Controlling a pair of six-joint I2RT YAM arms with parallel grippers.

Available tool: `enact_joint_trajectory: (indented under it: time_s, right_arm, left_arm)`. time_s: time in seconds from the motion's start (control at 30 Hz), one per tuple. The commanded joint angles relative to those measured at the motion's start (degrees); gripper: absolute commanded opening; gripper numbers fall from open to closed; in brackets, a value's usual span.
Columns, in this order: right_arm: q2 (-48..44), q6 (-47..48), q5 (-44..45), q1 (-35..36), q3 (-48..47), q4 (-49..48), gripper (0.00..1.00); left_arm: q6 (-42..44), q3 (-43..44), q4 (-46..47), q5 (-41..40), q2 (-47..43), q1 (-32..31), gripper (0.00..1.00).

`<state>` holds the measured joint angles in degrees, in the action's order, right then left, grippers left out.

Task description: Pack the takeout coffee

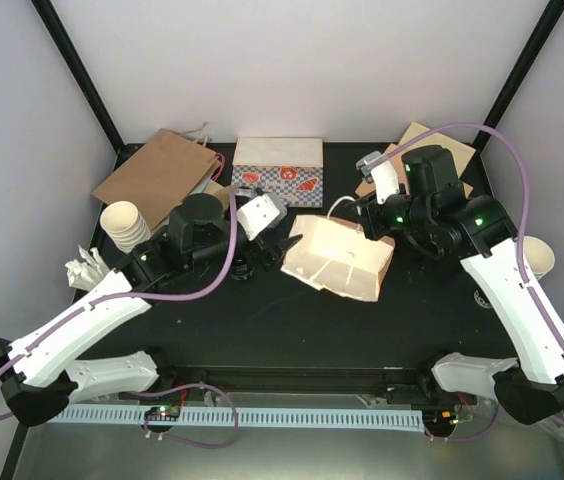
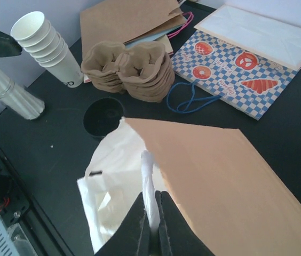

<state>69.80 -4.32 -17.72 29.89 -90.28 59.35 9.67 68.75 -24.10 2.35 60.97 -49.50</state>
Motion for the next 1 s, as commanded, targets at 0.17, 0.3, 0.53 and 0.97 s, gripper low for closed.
enact_joint_trajectory:
  time_s: [0.17, 0.3, 0.53, 0.97]
  right_arm:
    - [-1.0, 2.0, -2.0, 1.4, -1.4, 3.1, 0.04]
    - [-1.3, 1.9, -2.1, 2.1, -1.1, 3.0, 0.04]
    - [-2.0, 2.1, -2.8, 2.5, -1.2, 3.4, 0.04]
    - [-2.6, 1.6, -3.1, 2.5, -0.9, 3.0, 0.04]
  left_arm:
    - [12.3, -1.3, 5.5, 8.5, 1.4, 0.1, 0.97]
    - [13.7, 1.2, 1.8, 12.5, 5.4, 0.1, 0.9]
    - [18.6, 2.9, 1.0, 14.0, 9.5, 0.1, 0.77]
    - [24.2, 14.1, -7.8, 11.3, 23.5, 0.2, 0.63]
